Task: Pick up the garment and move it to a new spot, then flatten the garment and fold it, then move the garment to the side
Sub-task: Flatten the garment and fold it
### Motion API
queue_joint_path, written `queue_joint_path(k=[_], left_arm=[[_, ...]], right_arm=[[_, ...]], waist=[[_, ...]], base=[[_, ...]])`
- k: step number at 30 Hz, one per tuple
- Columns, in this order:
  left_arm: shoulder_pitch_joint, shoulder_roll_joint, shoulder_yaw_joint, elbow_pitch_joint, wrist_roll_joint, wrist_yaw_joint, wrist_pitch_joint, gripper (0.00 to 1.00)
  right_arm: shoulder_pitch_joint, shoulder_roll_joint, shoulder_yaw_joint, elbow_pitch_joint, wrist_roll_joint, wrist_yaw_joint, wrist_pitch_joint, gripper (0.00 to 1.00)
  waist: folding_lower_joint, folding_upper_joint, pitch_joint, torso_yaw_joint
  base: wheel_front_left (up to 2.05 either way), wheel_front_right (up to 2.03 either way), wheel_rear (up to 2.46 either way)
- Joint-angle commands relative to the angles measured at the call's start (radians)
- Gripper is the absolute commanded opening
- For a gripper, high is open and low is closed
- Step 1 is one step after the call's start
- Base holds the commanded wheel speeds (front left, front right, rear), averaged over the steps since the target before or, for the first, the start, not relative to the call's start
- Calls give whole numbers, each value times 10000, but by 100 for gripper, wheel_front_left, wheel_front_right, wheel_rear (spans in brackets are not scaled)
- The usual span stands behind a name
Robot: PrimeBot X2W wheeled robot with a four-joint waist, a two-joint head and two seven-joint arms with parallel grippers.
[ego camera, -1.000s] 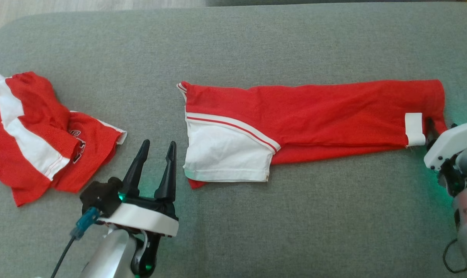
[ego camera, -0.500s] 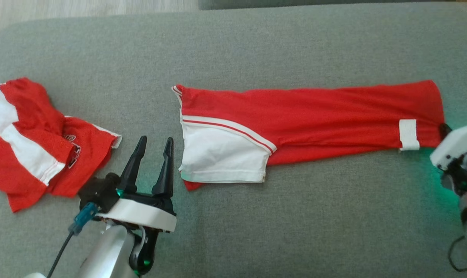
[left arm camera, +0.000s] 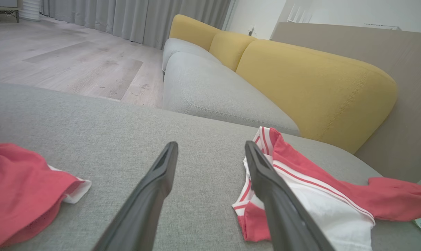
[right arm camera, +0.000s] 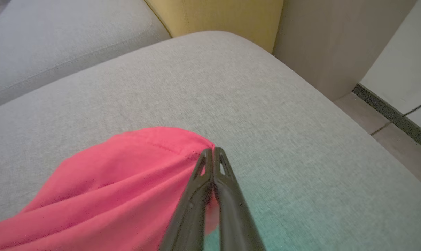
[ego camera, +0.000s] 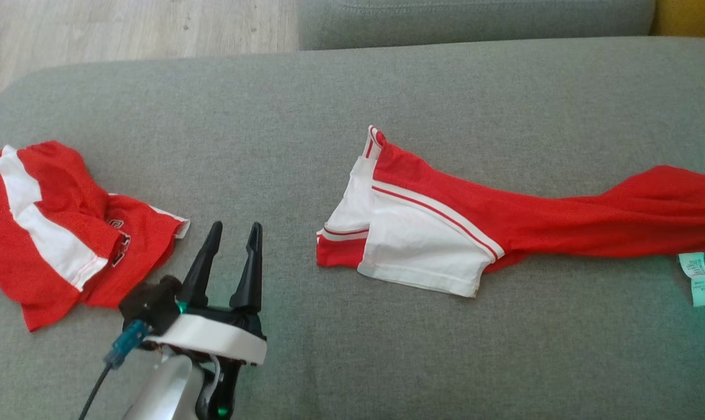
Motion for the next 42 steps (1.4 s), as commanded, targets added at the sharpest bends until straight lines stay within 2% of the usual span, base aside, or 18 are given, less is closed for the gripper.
queue_joint_path(k=[1, 10, 11, 12, 16, 22, 27, 31, 34, 35, 36, 42], left_arm=[[-162, 70, 390, -269, -60, -57, -82, 100], [-16, 66, 489, -285, -102, -57, -82, 100], [-17, 64, 493, -286, -104, -57, -82, 100], [-20, 59, 493, -287, -105, -57, -82, 100], [15, 29, 526, -322, -143, -57, -82, 100], [187, -5, 768, -680, -104, -57, -82, 100], [390, -88, 1031, -1260, 28, -57, -82, 100], [575, -224, 1163, -1773, 84, -57, -82, 100], [758, -294, 1245, -2016, 136, -57, -82, 100], [899, -345, 1300, -2088, 178, -57, -82, 100], [975, -369, 1327, -2099, 192, -57, -82, 100], [1291, -417, 1397, -1988, 91, -57, -82, 100]], right_arm=[[-347, -109, 139, -232, -110, -9, -177, 0], [-722, 583, 496, -165, -312, -9, -83, 0], [-742, 588, 518, -172, -330, -9, -124, 20], [-752, 586, 560, -179, -365, -9, -162, 98], [-778, 729, 769, -251, -477, -9, -297, 100], [-748, 1370, 1513, -1302, -307, -9, -1417, 100], [24, 2086, 2673, -3156, 476, -9, -1981, 100], [1368, 2283, 3326, -5090, 1156, -9, -2128, 100], [2594, 2488, 3439, -6441, 1318, -9, -2156, 100], [3391, 2779, 3243, -7323, 1332, -9, -2160, 100], [3782, 2950, 3242, -7691, 1291, -9, -2161, 100], [5078, 3456, 3202, -8795, 764, -9, -2164, 100]], waist=[[0, -1, -50, -1], [0, -1, -226, -16], [0, -1, -236, -7], [0, -1, -252, 7], [0, -1, -375, 32], [0, -1, -699, 25], [0, -1, -925, -47], [0, -1, -1037, -59], [0, -1, -1096, -69], [0, -1, -1118, -92], [0, -1, -1136, -115], [0, -1, -1152, -350]], base=[[0, 0, 0], [0, 0, 0], [0, 0, 0], [0, 0, 0], [0, 0, 0], [0, 0, 0], [0, 0, 0], [0, 0, 0], [0, 0, 0], [0, 0, 0], [0, 0, 0], [0, 0, 0]])
